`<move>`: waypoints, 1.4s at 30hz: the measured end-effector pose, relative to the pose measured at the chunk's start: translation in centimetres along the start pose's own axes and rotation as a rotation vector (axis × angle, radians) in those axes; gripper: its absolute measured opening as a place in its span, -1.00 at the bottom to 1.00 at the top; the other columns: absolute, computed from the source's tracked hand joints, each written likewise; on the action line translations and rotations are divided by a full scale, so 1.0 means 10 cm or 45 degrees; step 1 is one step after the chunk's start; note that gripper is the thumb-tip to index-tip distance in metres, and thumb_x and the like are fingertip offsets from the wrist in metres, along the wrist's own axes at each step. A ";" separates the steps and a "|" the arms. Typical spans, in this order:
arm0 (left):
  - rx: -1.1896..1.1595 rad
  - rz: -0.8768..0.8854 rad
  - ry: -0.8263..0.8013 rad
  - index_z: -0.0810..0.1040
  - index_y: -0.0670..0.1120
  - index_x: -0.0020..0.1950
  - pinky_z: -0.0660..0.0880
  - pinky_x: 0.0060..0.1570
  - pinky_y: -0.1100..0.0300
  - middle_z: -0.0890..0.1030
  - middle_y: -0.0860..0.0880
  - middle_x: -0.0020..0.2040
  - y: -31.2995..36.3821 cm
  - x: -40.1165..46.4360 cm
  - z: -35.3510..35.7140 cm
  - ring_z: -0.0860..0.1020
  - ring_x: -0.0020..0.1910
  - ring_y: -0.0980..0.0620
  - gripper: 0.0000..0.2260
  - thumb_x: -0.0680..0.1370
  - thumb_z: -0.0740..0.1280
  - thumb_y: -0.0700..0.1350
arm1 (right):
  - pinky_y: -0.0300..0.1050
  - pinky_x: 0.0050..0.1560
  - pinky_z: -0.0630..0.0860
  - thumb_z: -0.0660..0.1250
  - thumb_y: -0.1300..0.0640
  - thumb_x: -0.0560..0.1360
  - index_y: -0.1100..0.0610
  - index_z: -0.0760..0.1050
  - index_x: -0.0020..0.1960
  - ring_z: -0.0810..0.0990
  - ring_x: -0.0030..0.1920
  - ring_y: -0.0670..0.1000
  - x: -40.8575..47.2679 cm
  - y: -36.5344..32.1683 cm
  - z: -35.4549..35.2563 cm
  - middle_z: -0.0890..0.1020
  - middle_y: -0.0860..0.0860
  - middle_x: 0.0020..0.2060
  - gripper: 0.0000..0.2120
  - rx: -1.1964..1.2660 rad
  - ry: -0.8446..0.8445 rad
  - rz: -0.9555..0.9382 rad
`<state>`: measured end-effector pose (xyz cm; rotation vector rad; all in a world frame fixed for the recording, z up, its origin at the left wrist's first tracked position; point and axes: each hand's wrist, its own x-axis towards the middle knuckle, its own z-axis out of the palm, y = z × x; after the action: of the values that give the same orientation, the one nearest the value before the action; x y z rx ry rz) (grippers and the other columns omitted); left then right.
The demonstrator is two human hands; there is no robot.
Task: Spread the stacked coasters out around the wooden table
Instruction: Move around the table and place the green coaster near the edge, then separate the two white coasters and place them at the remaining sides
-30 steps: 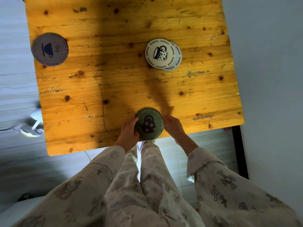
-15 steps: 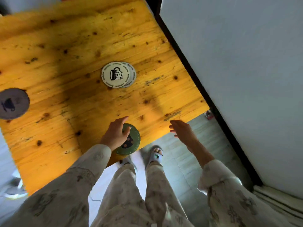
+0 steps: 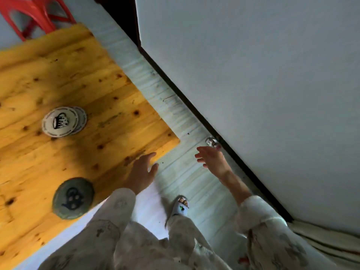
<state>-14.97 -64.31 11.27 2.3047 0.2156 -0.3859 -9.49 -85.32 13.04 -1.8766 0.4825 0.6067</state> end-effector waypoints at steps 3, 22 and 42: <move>-0.094 -0.001 -0.124 0.33 -0.24 0.33 0.22 0.35 0.08 0.42 -0.24 0.33 0.36 0.06 0.32 0.36 0.33 -0.15 -0.63 0.53 0.23 -0.22 | -0.34 -0.35 0.41 0.15 0.20 0.55 0.26 0.51 0.14 0.52 -0.32 -0.07 0.10 0.01 -0.36 0.58 0.13 -0.13 -0.74 -0.021 0.001 0.023; -0.209 -0.337 0.197 0.30 -0.20 0.35 0.17 0.33 0.05 0.35 -0.23 0.38 0.40 1.49 0.09 0.29 0.35 -0.18 -0.64 0.56 0.17 -0.19 | -0.30 -0.20 0.36 0.15 0.15 0.56 0.20 0.51 0.14 0.55 -0.09 0.00 1.77 -1.27 -0.22 0.67 0.20 0.02 -0.75 -0.582 -0.377 -0.351; -0.281 -1.328 0.441 -0.33 0.06 0.43 -0.13 0.28 -0.49 -0.39 -0.11 0.48 -1.13 1.82 -0.66 -0.35 0.45 -0.19 0.08 0.25 0.42 0.26 | -0.02 0.28 0.40 0.10 0.12 0.58 0.19 0.36 0.33 0.47 0.26 0.13 2.58 -2.26 2.34 0.51 0.19 0.27 -0.65 -1.611 -1.152 -1.051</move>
<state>0.47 -51.11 1.71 1.8522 1.5642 -0.4241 19.71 -56.66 6.32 -2.2968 -1.5166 1.1833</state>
